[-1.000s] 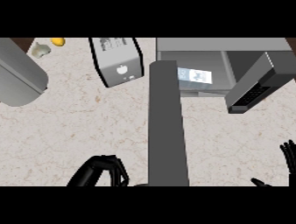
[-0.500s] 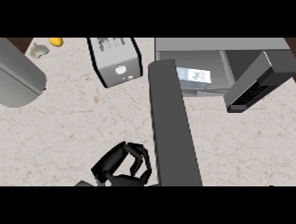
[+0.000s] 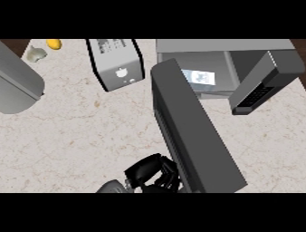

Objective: Pick up the milk, place it into the microwave and close the microwave

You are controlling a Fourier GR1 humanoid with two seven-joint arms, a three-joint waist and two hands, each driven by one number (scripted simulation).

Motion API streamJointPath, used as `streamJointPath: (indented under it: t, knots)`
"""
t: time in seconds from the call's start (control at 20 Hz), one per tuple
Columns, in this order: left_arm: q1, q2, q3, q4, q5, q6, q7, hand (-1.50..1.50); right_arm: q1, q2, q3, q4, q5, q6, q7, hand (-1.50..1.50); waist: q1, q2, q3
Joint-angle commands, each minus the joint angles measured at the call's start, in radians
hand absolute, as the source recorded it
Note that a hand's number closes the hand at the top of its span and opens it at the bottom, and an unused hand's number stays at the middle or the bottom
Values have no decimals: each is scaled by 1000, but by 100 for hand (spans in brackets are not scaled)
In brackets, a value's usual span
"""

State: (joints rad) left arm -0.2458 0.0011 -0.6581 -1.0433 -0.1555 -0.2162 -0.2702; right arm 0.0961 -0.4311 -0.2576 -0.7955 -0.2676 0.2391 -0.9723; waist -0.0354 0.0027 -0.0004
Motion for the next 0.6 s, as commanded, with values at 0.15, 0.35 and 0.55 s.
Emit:
streamJointPath:
  t: [0.15, 0.35, 0.55]
  knots:
    - [-127, -1, -237, 57, 199, 198, -37, 150, -5, -5, 33, -43, -12, 133, -85, -150, -28, 6, -1]
    - [-142, 0, -318, 47, 277, 286, -82, 150, -29, 1, 71, -138, -26, 119, -9, -150, -52, 9, -4]
    - [-215, 1, -339, 38, 379, 365, -51, -150, -39, 3, 93, -174, -21, 100, -8, -150, -83, 16, -5]
